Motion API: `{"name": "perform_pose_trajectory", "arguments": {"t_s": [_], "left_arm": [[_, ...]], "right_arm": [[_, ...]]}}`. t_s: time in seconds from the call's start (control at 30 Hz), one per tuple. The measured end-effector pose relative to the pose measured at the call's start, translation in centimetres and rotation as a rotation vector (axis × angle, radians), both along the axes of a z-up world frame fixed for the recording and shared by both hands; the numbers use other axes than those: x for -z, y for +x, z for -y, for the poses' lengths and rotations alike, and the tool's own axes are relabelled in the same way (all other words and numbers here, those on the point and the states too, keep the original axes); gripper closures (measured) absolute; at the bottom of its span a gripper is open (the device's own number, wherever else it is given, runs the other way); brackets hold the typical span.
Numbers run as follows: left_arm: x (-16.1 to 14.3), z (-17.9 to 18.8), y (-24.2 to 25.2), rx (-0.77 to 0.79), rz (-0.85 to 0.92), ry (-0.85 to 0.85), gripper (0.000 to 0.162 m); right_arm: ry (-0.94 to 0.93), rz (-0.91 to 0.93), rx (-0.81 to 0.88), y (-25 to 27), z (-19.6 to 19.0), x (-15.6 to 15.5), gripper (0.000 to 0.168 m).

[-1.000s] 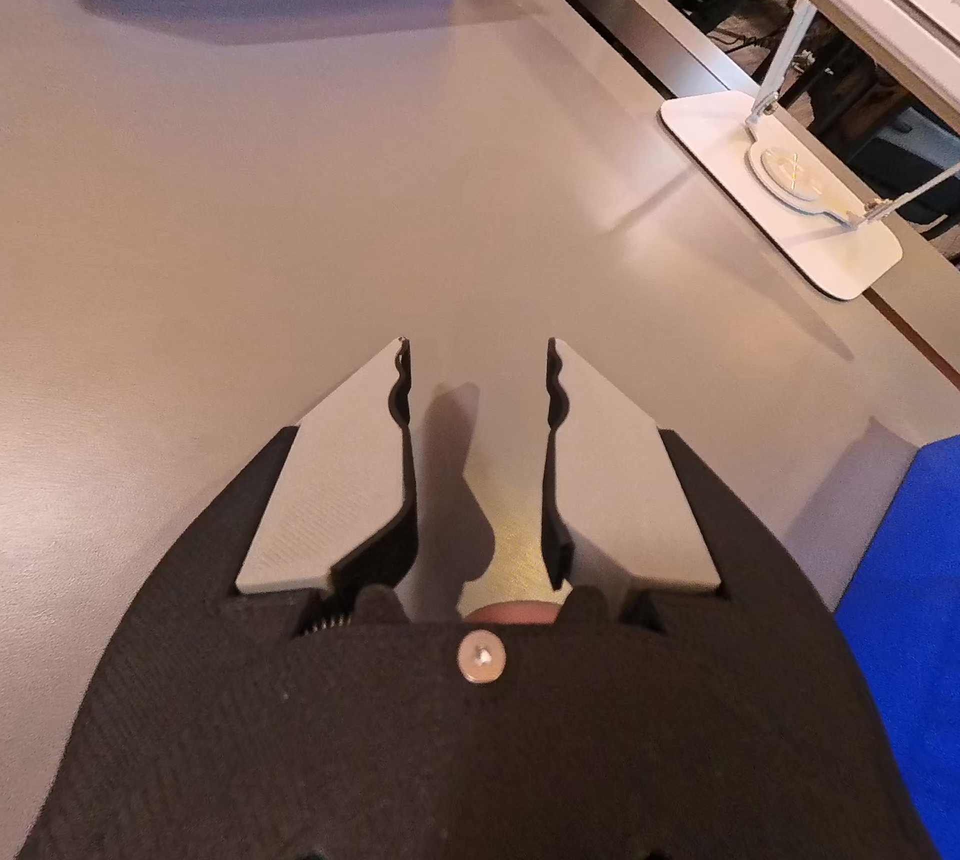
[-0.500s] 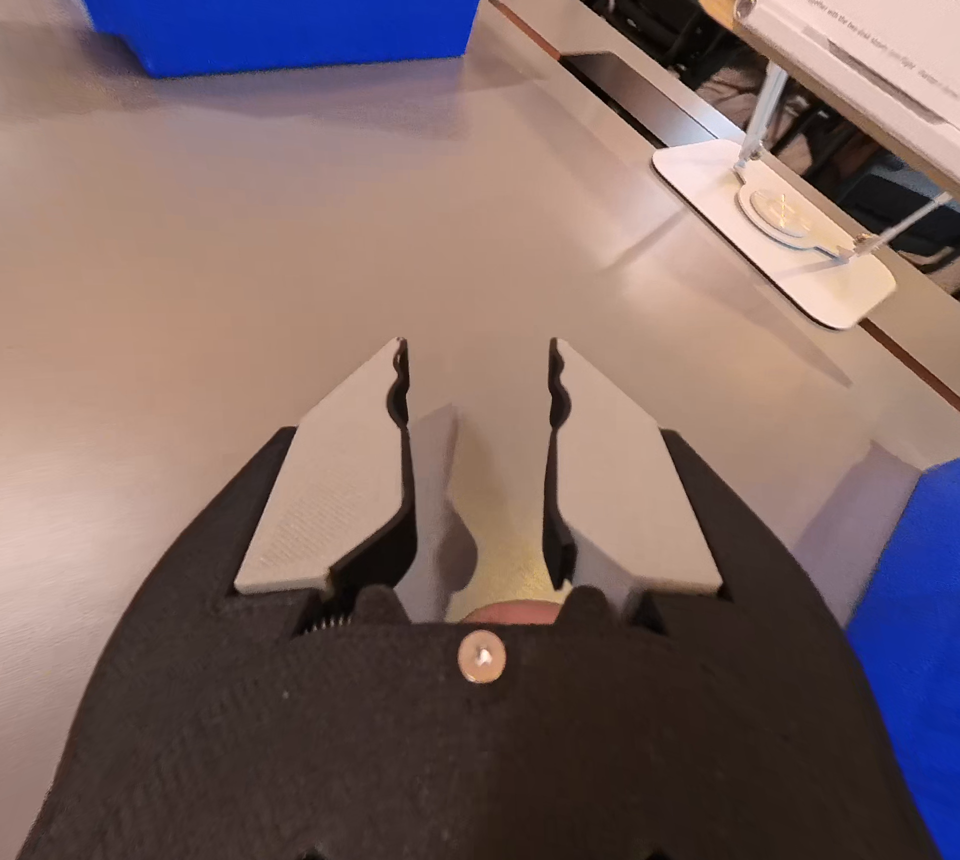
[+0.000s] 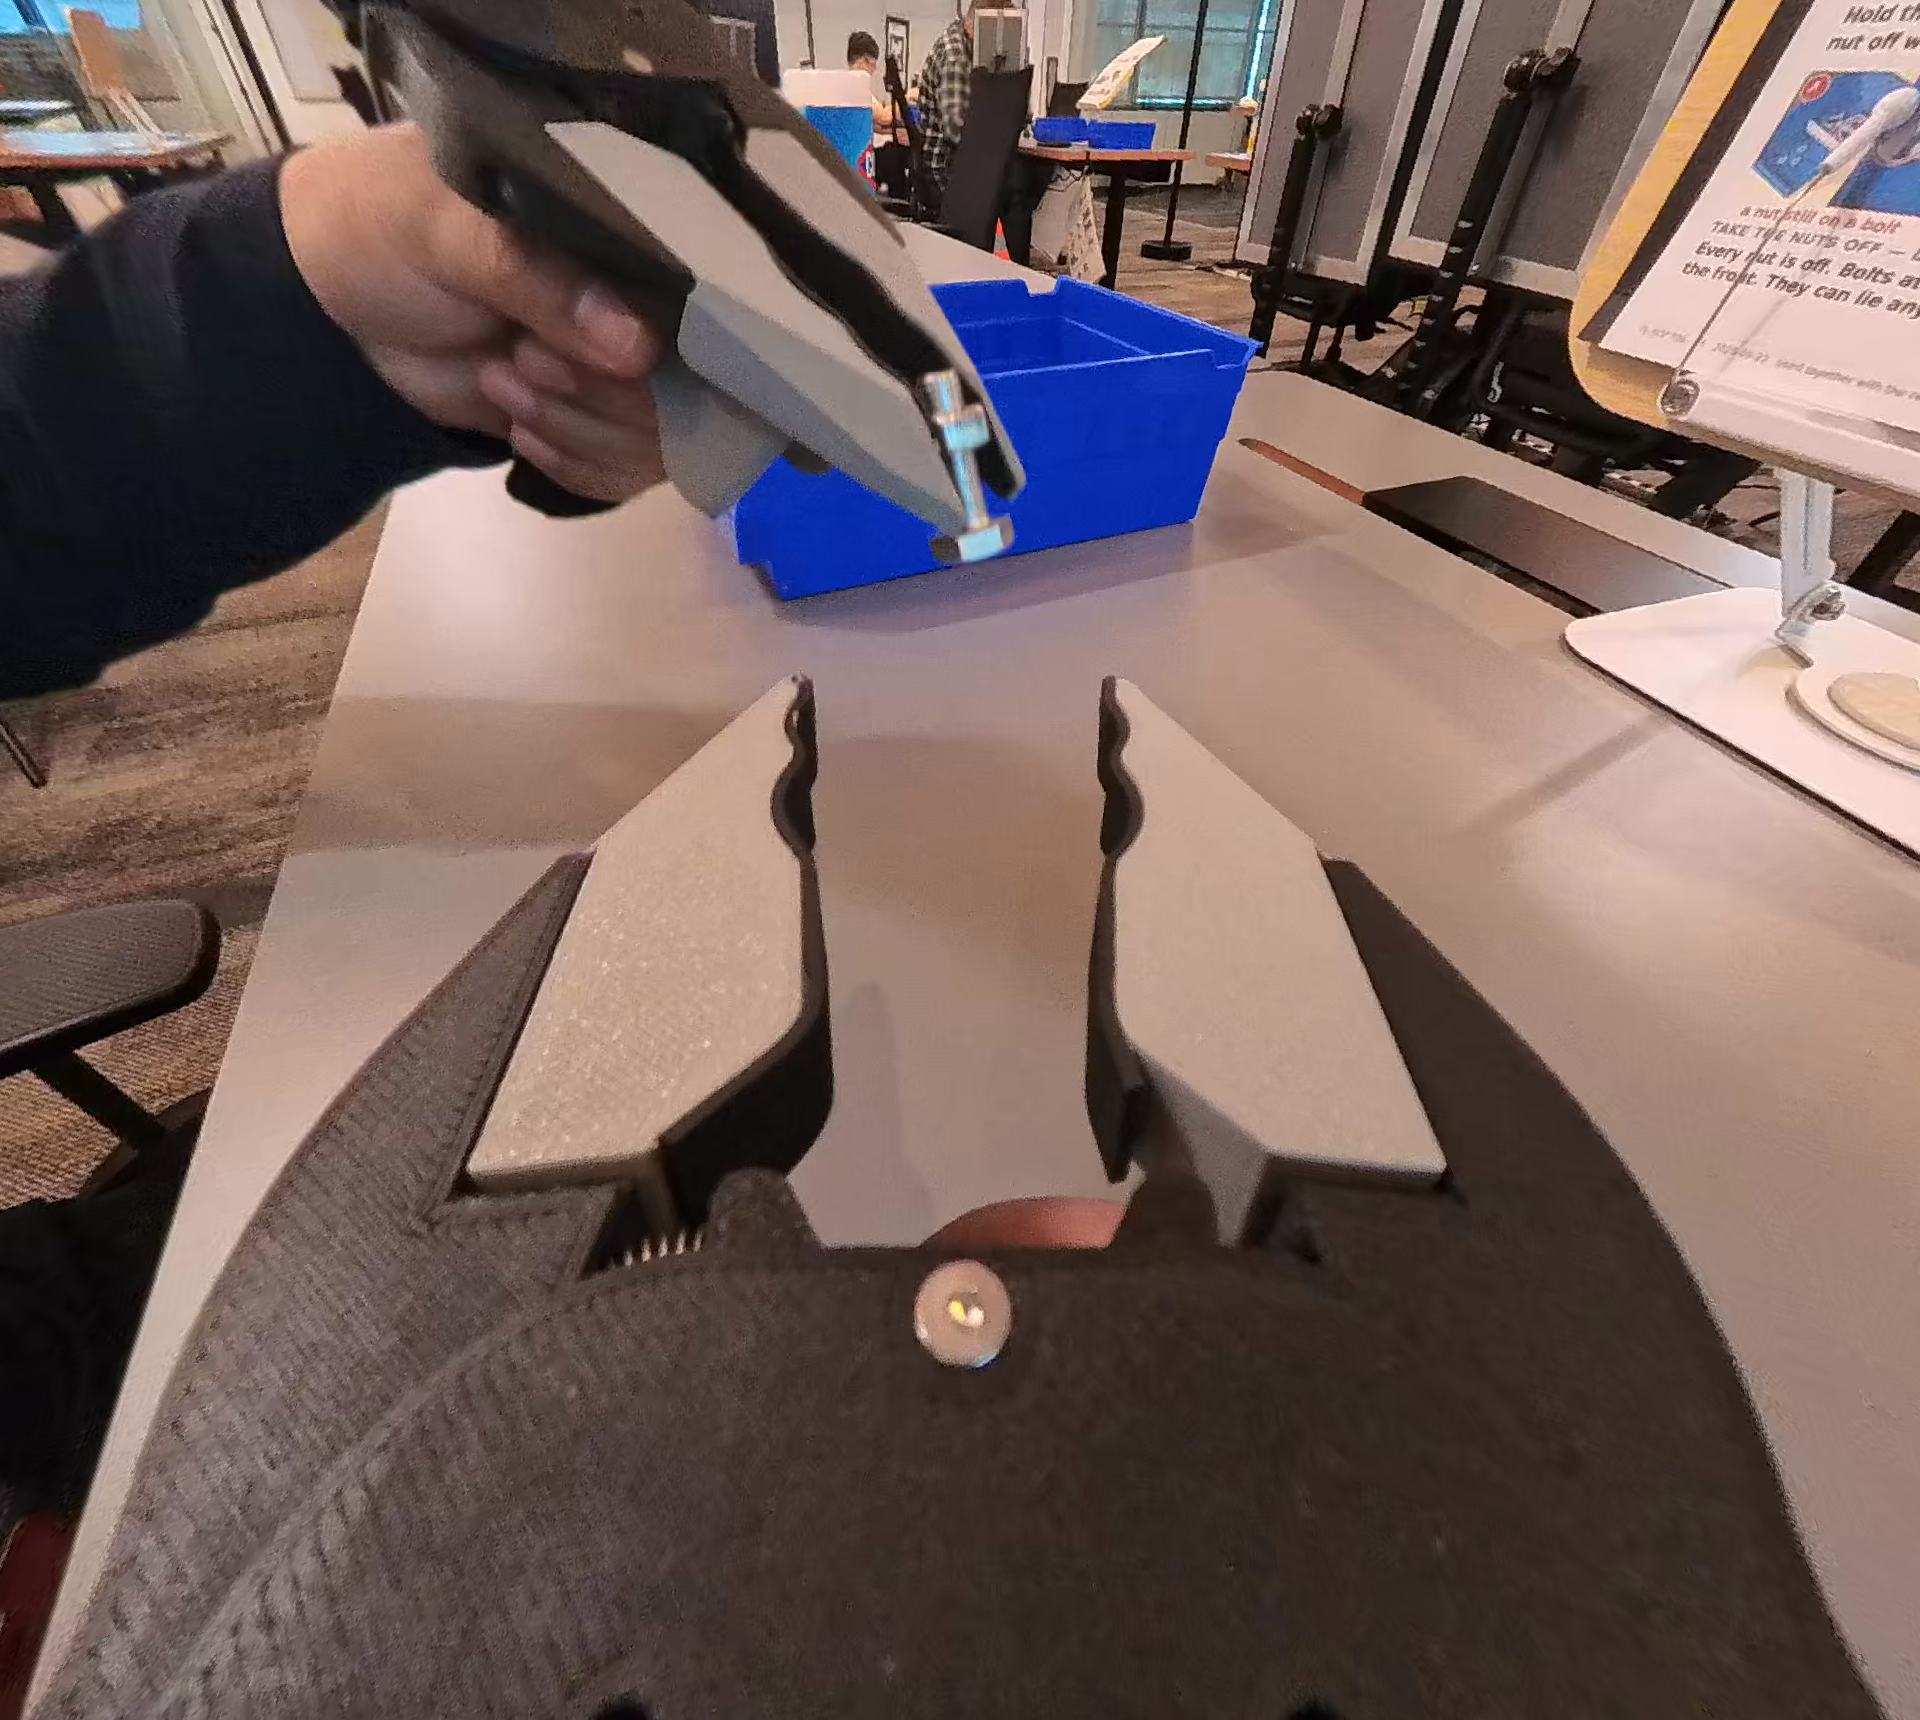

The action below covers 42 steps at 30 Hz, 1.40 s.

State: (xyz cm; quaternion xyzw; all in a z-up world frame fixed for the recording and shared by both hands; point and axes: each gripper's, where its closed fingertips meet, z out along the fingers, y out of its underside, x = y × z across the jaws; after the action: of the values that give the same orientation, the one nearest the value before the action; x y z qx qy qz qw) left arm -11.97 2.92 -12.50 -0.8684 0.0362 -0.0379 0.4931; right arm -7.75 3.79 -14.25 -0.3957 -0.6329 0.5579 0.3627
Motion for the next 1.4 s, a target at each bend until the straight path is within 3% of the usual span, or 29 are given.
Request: {"name": "perform_pose_trajectory", "arguments": {"t_s": [0.17,0.4,0.53,0.9,1.13,1.4], "left_arm": [[0.3,-1.5,3.4,0.113,0.119,0.025,0.147],[1.3,-1.9,5.3,0.170,0.121,-0.009,0.147],[1.4,-2.1,5.2,0.159,0.128,-0.003,0.147],[0.3,-1.9,4.7,0.117,0.153,0.129,0.145],[0.8,-1.3,4.1,0.081,0.270,0.198,0.144],[0.1,-1.4,5.0,0.122,0.396,0.315,0.156]], "right_arm": [[0.007,0.030,0.051,-0.6,-0.6,0.7,0.117],[0.041,-0.017,0.063,-0.5,-0.6,0.2,0.125],[0.084,-0.014,0.028,-0.2,0.1,0.5,0.152],[-0.045,0.012,-0.032,0.2,-0.2,0.0,0.152],[-0.128,0.009,-0.072,0.4,-0.2,-0.5,0.152],[-0.217,0.015,-0.128,0.6,0.1,-0.9,0.152]]}}
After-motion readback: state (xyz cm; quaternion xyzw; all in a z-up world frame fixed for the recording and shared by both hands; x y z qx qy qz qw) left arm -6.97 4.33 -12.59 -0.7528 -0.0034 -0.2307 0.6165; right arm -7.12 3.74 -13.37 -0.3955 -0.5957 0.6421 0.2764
